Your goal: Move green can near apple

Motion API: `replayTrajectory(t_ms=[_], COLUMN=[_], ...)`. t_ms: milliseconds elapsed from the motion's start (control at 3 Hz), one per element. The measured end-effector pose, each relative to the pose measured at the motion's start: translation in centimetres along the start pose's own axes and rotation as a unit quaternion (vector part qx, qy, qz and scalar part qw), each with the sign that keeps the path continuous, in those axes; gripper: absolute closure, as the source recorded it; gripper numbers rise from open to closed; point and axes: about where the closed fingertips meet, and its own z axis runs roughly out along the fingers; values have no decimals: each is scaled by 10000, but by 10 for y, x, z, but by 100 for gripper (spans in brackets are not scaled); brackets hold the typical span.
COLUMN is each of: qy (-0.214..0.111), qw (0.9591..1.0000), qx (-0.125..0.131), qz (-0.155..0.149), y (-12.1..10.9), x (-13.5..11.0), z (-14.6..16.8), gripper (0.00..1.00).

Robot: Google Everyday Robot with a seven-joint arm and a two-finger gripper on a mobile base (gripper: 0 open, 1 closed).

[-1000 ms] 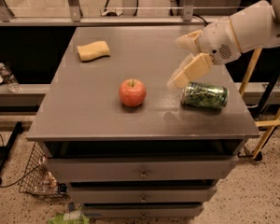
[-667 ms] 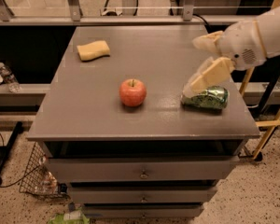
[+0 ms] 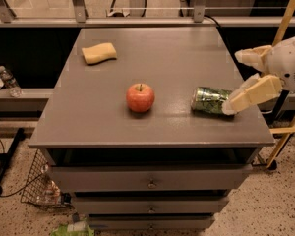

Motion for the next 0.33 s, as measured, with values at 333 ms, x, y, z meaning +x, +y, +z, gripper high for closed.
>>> replayTrajectory(t_ms=[333], qy=[1], qw=[10000], qx=[6], qz=[4], y=[0], x=[0], z=[-1], gripper=[0])
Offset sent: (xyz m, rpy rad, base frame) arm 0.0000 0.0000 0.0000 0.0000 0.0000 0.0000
